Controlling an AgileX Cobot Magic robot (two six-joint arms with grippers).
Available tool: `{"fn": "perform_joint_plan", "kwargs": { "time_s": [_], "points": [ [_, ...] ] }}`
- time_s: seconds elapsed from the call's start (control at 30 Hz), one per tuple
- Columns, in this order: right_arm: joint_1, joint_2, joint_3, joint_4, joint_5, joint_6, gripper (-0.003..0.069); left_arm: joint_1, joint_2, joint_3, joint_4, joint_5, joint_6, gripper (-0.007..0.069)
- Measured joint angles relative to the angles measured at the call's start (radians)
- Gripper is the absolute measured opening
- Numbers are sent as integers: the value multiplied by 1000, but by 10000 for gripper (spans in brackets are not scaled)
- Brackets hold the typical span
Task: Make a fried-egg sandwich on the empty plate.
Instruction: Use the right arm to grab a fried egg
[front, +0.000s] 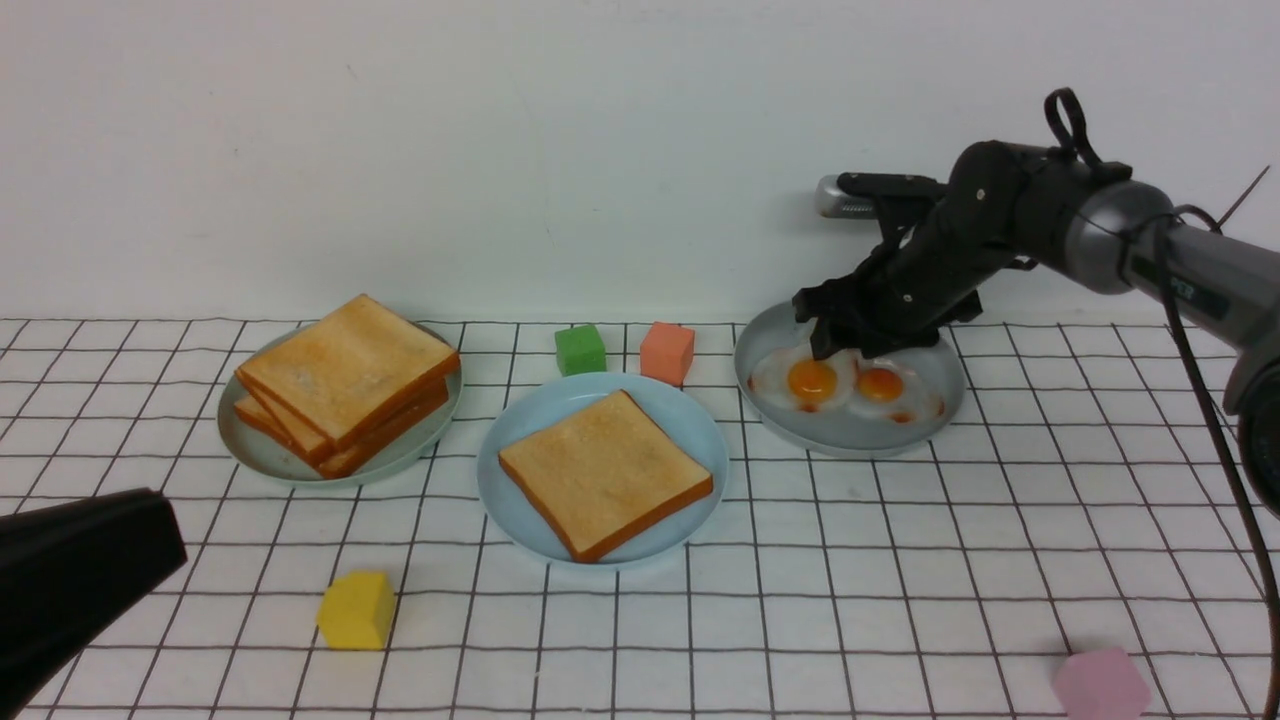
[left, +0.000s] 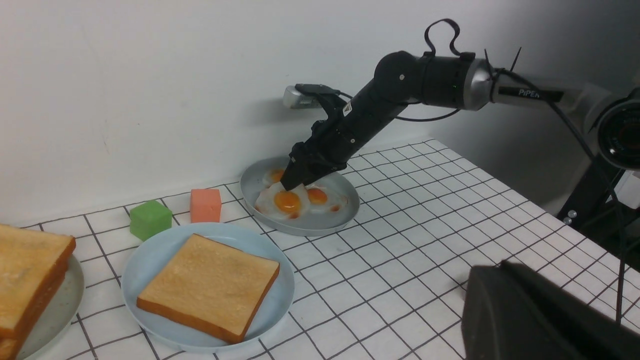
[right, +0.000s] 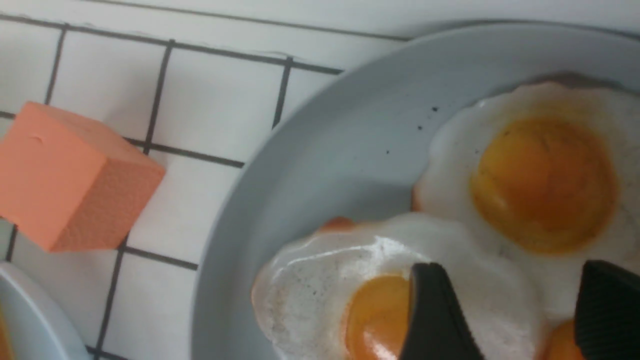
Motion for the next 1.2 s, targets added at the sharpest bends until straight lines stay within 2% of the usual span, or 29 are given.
{"fn": "perform_joint_plan", "kwargs": {
  "time_s": [0.6, 0.97, 1.2],
  "points": [
    [0, 13, -7, 3, 0, 0, 382, 0, 0, 0, -2, 0, -1, -13],
    [0, 18, -9, 29, 1, 0, 175, 0, 0, 8, -2, 0, -1, -13],
    [0, 18, -10, 38, 15, 0, 150, 0, 0, 8, -2, 0, -1, -13]
  ]
}}
